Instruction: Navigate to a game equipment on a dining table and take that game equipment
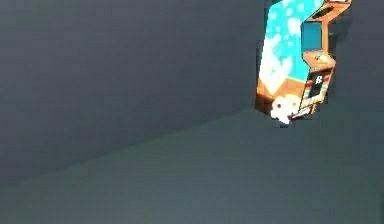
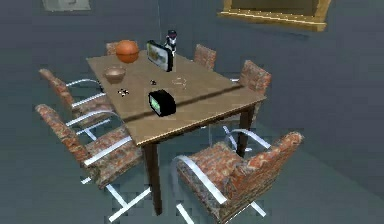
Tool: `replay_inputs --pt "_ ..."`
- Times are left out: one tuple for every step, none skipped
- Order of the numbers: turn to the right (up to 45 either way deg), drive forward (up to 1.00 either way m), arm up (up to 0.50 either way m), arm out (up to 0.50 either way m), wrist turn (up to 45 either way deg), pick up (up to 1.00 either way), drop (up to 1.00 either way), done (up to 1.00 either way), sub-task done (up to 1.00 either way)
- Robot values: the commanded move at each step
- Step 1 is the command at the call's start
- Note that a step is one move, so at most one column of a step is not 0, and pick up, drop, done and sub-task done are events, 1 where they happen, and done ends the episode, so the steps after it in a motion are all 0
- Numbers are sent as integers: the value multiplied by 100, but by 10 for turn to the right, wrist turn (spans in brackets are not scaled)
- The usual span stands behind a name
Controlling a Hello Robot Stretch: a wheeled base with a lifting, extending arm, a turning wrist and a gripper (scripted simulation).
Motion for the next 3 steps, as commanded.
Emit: replay_inputs --pt "0 20 0 0 0 0 0 0 0" --pt "240 0 0 0 0 0 0 0 0" --pt "0 100 0 0 0 0 0 0 0"
